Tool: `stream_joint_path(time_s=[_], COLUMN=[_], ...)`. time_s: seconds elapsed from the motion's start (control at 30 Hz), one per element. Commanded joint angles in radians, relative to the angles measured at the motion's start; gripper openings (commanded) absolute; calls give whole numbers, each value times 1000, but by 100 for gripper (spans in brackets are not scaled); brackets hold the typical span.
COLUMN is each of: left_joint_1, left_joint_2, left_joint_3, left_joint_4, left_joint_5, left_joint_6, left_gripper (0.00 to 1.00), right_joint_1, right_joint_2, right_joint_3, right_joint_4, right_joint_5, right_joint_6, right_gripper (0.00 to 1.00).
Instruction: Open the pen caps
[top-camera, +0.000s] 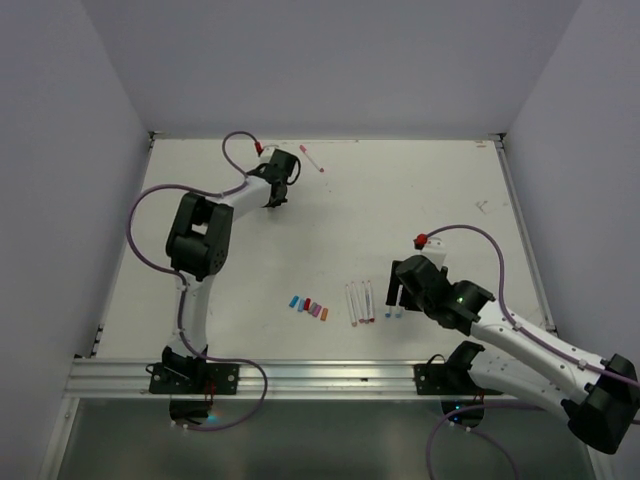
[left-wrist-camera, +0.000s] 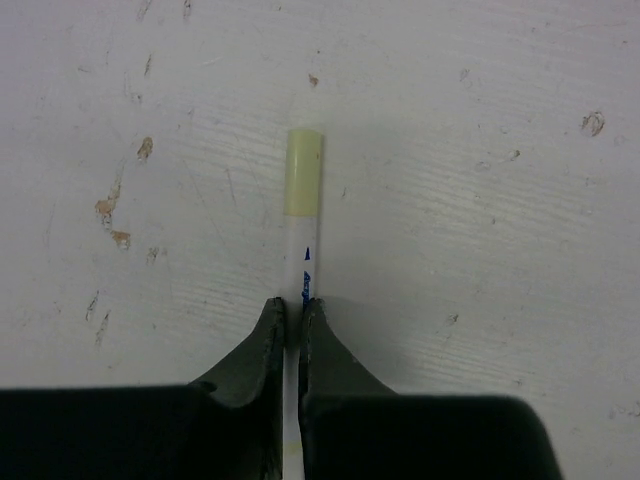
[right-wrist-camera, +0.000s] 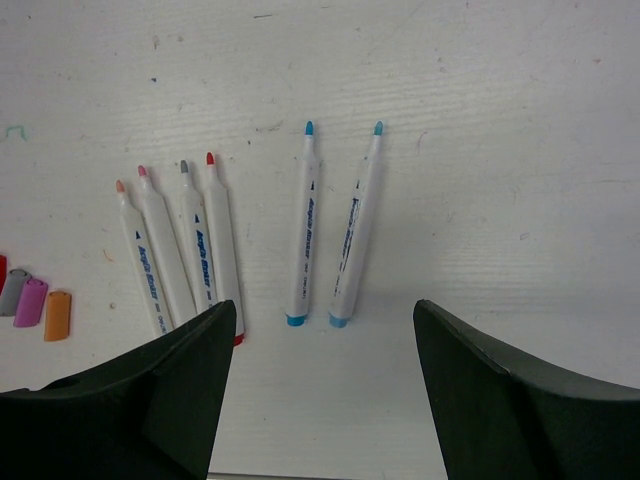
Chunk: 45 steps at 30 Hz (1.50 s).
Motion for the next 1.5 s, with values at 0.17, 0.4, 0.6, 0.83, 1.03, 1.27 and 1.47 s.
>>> stream_joint_path(time_s=[0.17,0.4,0.6,0.83,1.03,1.27,1.47], left_joint_1=[-1,-1,-9,-105,-203,-245,-266], left_joint_2=[-136,-608,-856,-1012,-1091,-1201,-1229], left_joint_3=[-199,-534,-812,-1191,-1351,-1386,-1399], left_joint_4=[1,214,450,1098,1348,1314,1288], left_joint_5=[-43,214,572,853,804,707,653], left_joint_6=[-12,-52,-264,-550,-681,-690,-715], left_gripper=[0,0,0,0,0,0,0], right_joint_1=[-5,-5,-4,22,50,85,127], right_joint_2=[-36,-47,5,113,188,274,279], right_joint_3=[31,31,25,-6,-3,-24,-69], right_joint_4=[-29,45,238,663,846,977,1149], right_joint_5=[-7,-131,-397,-757,-778,-759,-701], right_joint_6=[-16,-104,-134,-109,-75,-26,24], right_gripper=[76,75,72,71,71,69,66])
